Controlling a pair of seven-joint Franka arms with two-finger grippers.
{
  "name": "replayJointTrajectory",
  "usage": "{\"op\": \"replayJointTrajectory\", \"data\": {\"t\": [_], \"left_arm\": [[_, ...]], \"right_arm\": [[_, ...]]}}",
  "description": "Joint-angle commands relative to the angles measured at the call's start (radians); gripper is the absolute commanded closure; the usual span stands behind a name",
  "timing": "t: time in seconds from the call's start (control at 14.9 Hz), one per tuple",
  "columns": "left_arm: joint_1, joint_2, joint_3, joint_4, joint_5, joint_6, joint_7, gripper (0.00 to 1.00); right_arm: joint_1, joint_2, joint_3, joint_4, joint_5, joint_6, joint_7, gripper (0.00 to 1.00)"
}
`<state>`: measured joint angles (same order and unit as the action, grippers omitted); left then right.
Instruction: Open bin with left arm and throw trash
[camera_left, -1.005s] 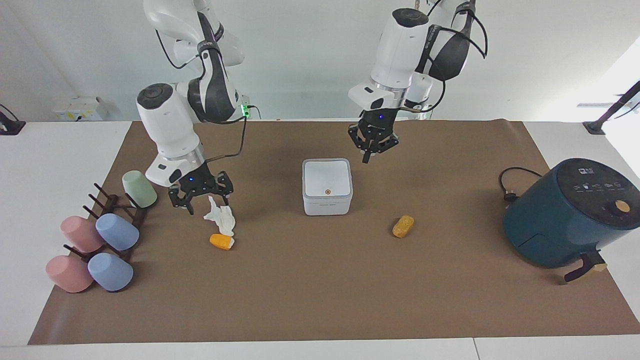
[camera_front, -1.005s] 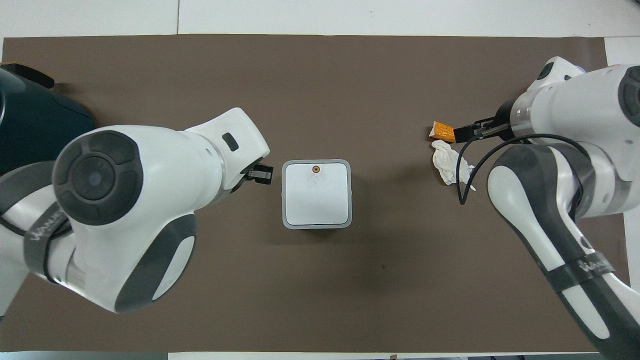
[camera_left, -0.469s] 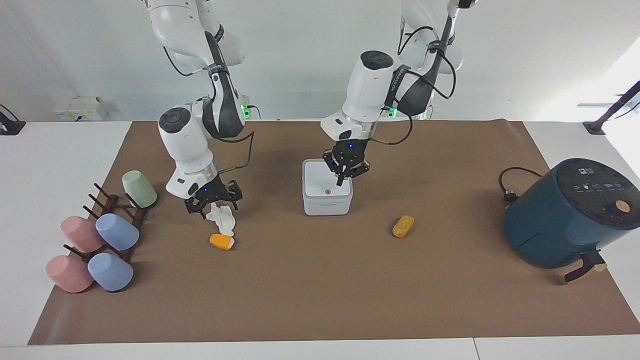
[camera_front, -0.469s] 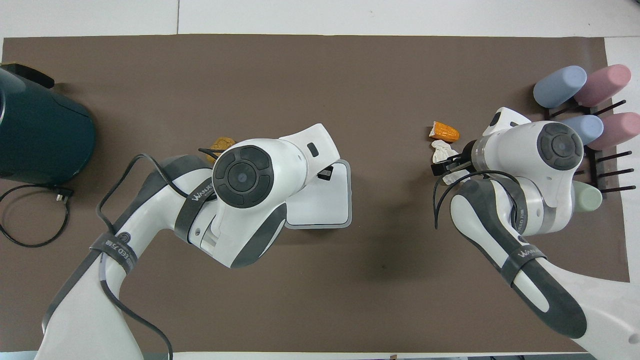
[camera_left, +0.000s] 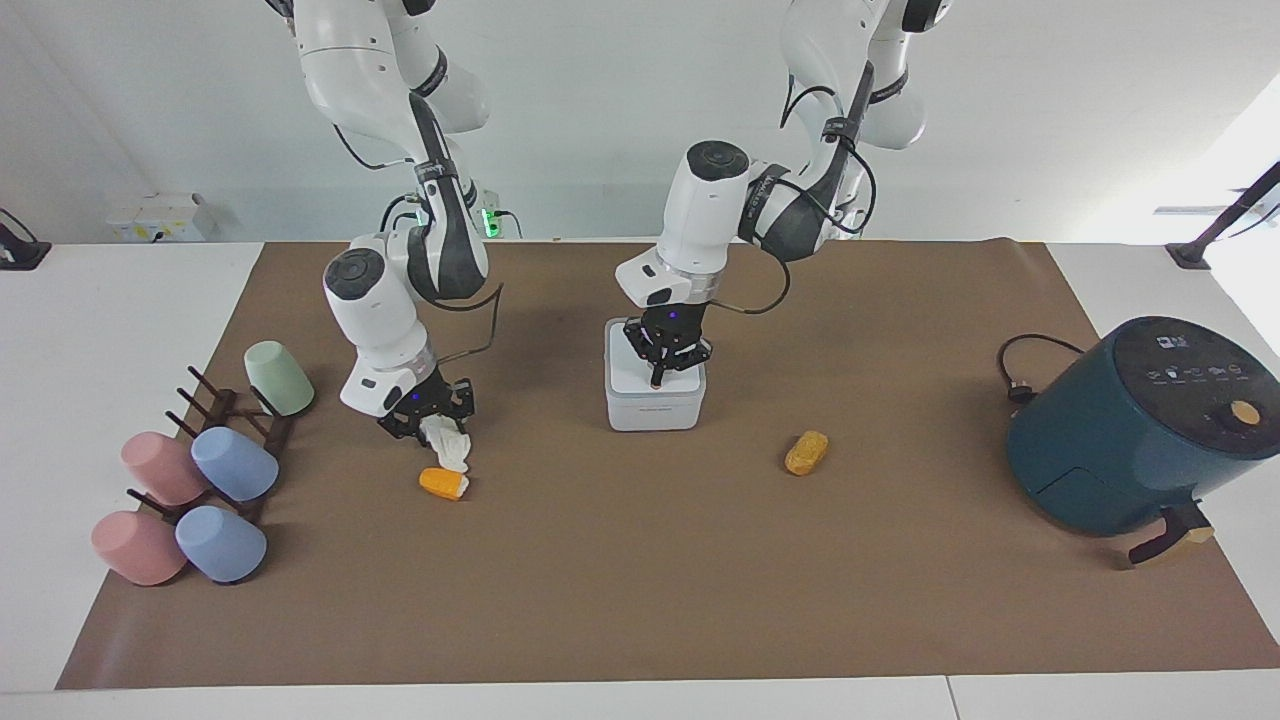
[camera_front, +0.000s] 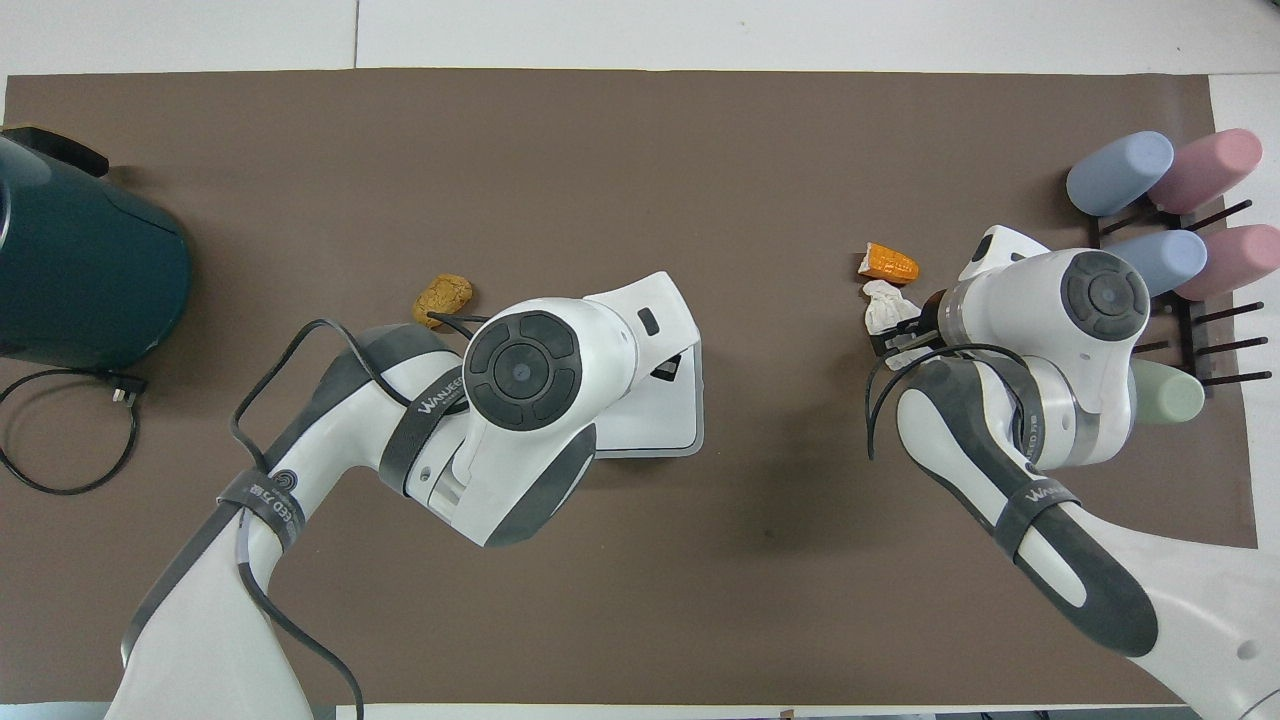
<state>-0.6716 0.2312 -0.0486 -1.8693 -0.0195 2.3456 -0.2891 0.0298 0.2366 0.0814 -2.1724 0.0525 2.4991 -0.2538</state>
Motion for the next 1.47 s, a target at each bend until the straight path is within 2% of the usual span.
{"op": "replayJointTrajectory", "data": {"t": [0.0,0.07,0.27,0.47,0.6,0.67,0.74,0.8,0.94,1.07,1.41], "left_arm": [[-0.016,-0.117,0.018,-0.051,0.013,-0.151,-0.015,1.00],[-0.010,-0.150,0.022,-0.051,0.013,-0.208,-0.007,1.00],[0.052,-0.229,0.022,-0.053,0.013,-0.327,-0.002,1.00],[0.147,-0.305,0.022,-0.054,0.013,-0.435,-0.005,1.00],[0.210,-0.328,0.024,-0.050,0.013,-0.482,-0.002,1.00],[0.233,-0.331,0.026,-0.047,0.013,-0.483,0.002,0.76],[0.260,-0.331,0.026,-0.036,0.015,-0.482,0.030,0.45],[0.294,-0.329,0.026,-0.019,0.013,-0.486,0.082,0.35],[0.363,-0.332,0.027,-0.007,0.015,-0.511,0.168,0.00],[0.427,-0.337,0.029,0.025,0.015,-0.537,0.200,0.00],[0.539,-0.279,0.030,0.172,0.013,-0.630,0.251,0.00]], "right_arm": [[-0.017,0.001,0.008,-0.010,0.013,0.009,-0.035,0.81],[-0.021,0.000,0.008,-0.006,0.013,0.001,-0.032,1.00],[-0.019,-0.019,0.008,0.054,0.013,-0.104,-0.028,1.00],[-0.021,-0.037,0.008,0.213,0.013,-0.335,-0.019,1.00],[-0.005,-0.036,0.009,0.319,0.024,-0.460,0.055,1.00],[0.010,-0.031,0.012,0.368,0.065,-0.503,0.132,1.00],[0.047,-0.027,0.012,0.411,0.113,-0.526,0.216,1.00],[0.088,-0.026,0.012,0.445,0.136,-0.533,0.305,1.00],[0.186,-0.019,0.012,0.494,0.136,-0.520,0.524,1.00],[0.274,-0.008,0.011,0.499,0.132,-0.465,0.698,1.00],[0.413,-0.013,0.012,0.447,0.135,-0.303,0.906,1.00]]}}
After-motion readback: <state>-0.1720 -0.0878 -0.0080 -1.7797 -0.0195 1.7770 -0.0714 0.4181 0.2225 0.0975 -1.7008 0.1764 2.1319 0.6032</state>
